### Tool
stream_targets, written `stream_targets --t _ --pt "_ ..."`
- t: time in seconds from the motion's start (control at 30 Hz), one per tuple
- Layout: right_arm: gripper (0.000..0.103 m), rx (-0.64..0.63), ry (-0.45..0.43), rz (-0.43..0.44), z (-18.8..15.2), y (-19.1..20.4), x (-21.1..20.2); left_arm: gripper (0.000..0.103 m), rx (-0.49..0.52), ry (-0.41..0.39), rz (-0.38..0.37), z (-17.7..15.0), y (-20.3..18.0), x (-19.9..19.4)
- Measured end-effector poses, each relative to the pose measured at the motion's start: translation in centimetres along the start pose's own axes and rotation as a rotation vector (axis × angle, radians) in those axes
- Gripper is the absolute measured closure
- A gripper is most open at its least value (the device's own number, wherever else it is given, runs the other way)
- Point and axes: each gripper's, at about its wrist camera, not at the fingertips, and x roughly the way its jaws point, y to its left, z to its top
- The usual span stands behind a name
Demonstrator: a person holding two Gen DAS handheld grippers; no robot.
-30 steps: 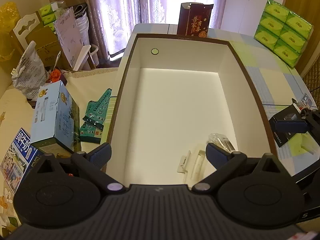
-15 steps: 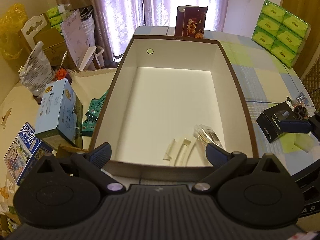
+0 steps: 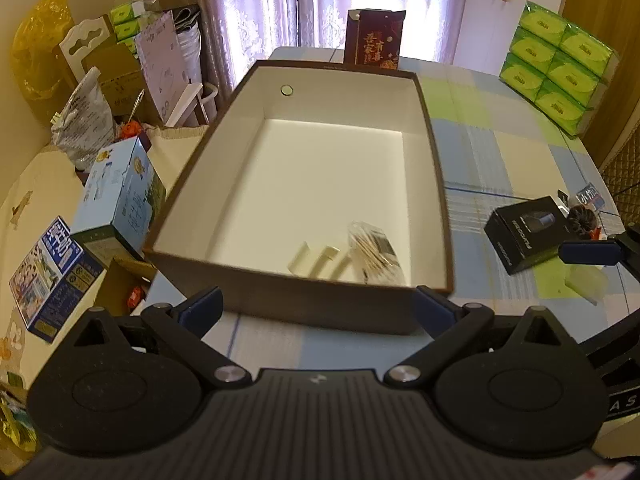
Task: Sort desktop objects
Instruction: 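Withdraw both tools from the box back toward the remaining items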
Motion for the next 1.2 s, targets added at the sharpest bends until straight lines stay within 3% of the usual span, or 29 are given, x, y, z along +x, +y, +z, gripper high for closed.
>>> stream_targets --t 0.5,1.2 --pt "0.002 0.043 0.044 -0.006 -4.2 -5.1 -3.2 0.004 -0.018 0.048 -0.035 -2.6 -6.2 -0.3" --pt "0.002 0.308 0.081 -0.154 -11.0 -17.4 -8.0 0.004 0.160 0.066 -0.176 -1.7 -17.6 2.2"
